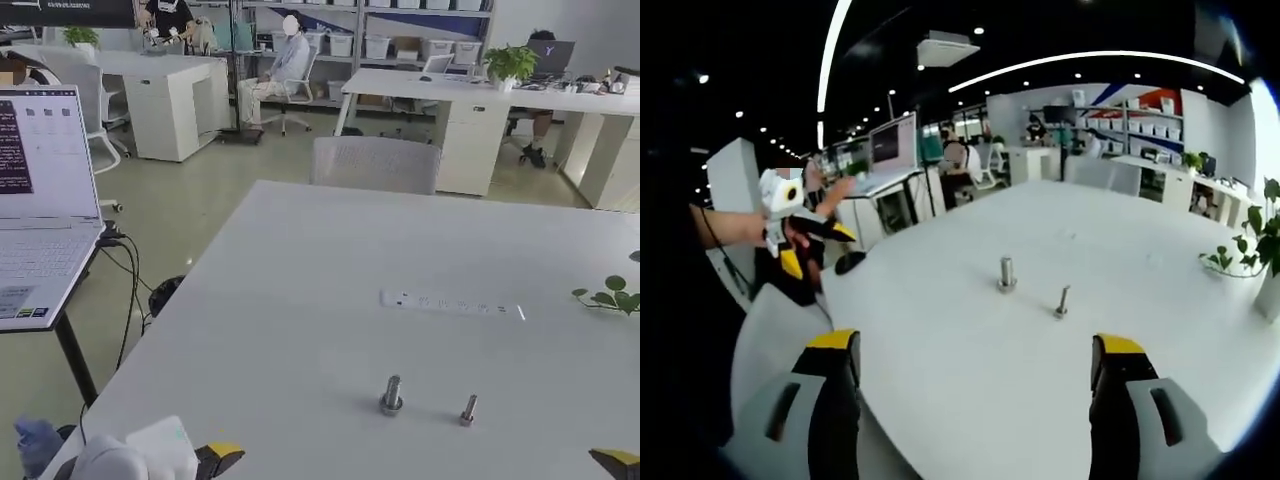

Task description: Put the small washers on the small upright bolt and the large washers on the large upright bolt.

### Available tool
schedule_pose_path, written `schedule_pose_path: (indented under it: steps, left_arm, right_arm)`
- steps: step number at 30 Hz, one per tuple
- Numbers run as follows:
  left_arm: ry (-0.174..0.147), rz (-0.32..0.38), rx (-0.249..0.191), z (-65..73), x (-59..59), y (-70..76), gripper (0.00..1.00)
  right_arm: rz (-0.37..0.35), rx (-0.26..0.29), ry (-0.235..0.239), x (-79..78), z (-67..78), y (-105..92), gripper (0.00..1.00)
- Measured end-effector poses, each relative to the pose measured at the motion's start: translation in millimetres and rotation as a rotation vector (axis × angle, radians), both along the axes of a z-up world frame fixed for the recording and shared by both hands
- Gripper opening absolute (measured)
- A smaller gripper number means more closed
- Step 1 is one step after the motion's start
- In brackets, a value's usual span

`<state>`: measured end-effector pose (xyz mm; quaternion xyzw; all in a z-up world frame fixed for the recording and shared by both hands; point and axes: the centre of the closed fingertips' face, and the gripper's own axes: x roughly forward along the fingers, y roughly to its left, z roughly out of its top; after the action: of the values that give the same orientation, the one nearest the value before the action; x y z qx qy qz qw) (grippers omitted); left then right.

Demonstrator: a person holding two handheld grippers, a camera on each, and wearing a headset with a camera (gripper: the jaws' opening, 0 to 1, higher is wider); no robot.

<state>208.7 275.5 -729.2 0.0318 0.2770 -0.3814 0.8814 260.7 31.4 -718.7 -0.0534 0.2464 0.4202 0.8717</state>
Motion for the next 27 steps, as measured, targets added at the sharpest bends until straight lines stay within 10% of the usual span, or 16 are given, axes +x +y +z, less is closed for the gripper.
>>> schedule_pose_path:
  steps: [5,27]
  left_arm:
    - [0.003,0.003,-0.002,-2.1,-2.8,-0.9,0.86]
    - [0.015,-0.02,0.01,-6.2,-10.0,-6.6,0.85]
  right_arm:
    - [0.058,-0.079,0.003,-13.8,-21.8,2.6,1.0]
    - [0.053,-0.031,0.09,-40.9,-34.9,15.2,0.96]
